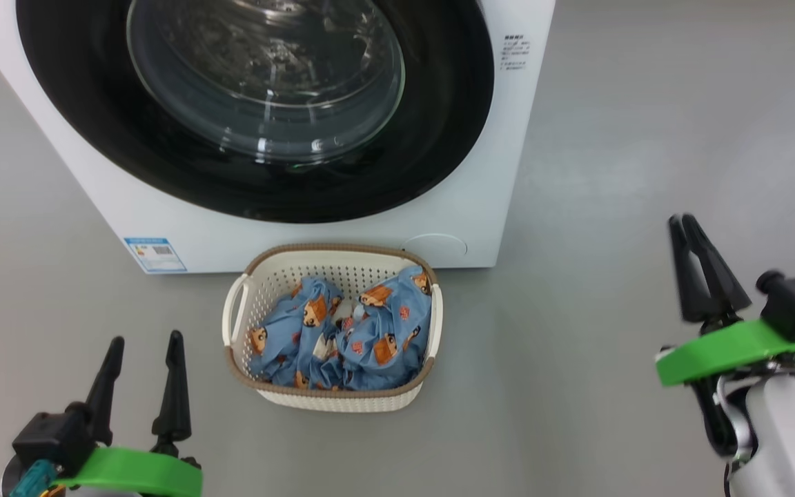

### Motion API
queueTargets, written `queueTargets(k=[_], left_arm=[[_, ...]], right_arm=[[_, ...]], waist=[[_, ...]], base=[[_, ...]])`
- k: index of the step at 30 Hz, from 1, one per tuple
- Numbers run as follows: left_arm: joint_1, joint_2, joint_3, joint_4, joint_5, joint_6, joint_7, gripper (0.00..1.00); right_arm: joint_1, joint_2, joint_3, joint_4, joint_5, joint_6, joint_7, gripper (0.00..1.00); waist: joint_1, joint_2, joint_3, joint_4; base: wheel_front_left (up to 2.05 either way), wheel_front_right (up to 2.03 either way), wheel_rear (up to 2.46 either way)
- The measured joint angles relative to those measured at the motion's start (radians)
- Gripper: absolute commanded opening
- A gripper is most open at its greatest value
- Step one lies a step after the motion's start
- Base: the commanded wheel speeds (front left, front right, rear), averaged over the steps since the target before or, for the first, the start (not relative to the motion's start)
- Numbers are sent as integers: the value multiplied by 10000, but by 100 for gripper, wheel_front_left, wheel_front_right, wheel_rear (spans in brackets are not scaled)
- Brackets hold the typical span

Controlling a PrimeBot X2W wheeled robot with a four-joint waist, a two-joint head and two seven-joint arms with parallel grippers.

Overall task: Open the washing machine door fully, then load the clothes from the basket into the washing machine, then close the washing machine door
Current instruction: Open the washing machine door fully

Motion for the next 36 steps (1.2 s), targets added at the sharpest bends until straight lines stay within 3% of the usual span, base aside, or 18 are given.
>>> queueTargets(k=[8,19,28,36], left_arm=[[-308,65,-171,-157,-105,0,0,100],[-732,73,-299,-474,-251,0,-27,100],[-977,71,-384,-677,-249,0,-27,100],[-1225,40,-550,-874,-261,0,-27,100]], right_arm=[[-1092,-374,-215,447,1549,0,-19,0],[-2637,-1076,-42,1112,5026,0,36,0],[-3962,-1797,453,1331,7929,-2,888,0],[-5009,-2165,784,1801,9812,-2,1712,0]], waist=[[0,0,466,187],[1,0,1200,559],[0,0,1802,868],[0,0,2360,1101]], base=[[0,0,0],[0,0,0],[0,0,0],[0,0,0]])
